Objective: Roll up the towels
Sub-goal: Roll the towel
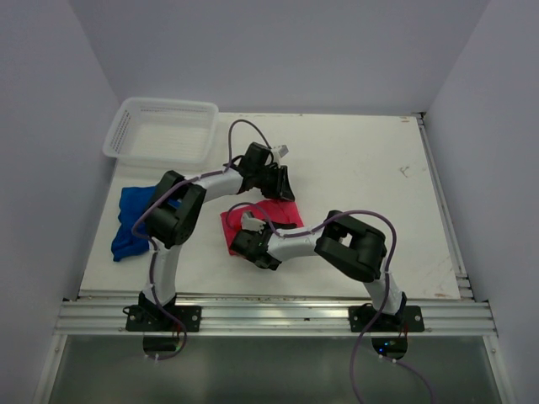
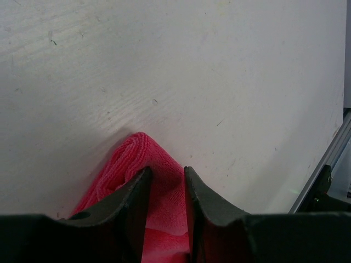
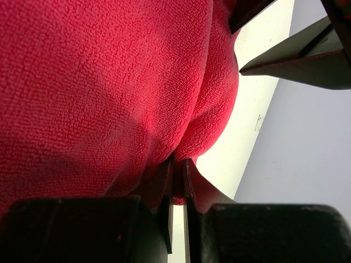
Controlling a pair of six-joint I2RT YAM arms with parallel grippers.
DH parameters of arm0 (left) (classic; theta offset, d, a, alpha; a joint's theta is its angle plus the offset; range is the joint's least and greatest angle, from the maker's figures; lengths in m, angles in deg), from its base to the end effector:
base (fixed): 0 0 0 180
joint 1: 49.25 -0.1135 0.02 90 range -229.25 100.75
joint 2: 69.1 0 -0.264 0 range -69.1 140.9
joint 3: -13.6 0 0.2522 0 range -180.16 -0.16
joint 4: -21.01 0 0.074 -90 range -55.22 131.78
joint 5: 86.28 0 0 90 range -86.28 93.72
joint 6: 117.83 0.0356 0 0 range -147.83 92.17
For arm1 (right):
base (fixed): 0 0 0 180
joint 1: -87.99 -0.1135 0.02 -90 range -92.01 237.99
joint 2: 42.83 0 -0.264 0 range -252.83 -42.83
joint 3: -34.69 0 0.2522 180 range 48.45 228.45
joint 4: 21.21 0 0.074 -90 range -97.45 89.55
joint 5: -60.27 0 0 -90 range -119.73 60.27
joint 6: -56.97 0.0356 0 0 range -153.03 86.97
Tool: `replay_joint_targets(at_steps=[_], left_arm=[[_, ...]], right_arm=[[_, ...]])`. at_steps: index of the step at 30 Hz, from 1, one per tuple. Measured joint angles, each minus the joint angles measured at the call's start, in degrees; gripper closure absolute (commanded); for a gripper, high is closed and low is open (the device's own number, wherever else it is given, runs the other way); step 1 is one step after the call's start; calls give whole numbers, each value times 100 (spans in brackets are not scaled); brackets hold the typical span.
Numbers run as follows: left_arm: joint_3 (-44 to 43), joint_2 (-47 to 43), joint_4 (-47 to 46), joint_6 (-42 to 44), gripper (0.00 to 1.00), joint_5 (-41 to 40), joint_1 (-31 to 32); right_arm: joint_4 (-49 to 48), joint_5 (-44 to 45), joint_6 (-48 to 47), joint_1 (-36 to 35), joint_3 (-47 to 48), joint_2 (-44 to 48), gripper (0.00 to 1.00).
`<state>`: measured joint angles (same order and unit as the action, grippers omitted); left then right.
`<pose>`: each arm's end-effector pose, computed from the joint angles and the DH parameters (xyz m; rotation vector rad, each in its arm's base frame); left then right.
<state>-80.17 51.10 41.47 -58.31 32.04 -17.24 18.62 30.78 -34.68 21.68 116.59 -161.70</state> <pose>0.3732 -0.2532 0.1525 0.2869 2.5356 -1.0680 0.1770 0.3262 0.1039 -1.1170 1.9255 -0.9572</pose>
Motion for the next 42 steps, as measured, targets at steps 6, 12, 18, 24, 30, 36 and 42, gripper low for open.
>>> replay_joint_targets(at_steps=[6,12,18,24,30,36,42], left_arm=[[28,79,-175,-35,65,90,-57],[210,72,-490,-57,67,129,-87],[673,-44,-1189,-192,69,85,-116],[822,-76,-1445,-234,69,42,-118],[968,-129,-1657,-299,69,-17,-118],[1029,-162,-1727,-339,70,-72,-120],[1049,-184,-1735,-341,70,-120,-120]], right_arm=[[-160,-46,166,28,-151,153,94],[-380,-411,584,146,-411,592,69],[-426,-1095,1091,367,-654,1294,59],[-415,-1606,1475,514,-957,2094,54],[-470,-2269,1812,686,-1215,2924,48],[-876,-3606,2378,1696,-1694,3886,44],[-1578,-5088,3056,2852,-2079,4100,43]])
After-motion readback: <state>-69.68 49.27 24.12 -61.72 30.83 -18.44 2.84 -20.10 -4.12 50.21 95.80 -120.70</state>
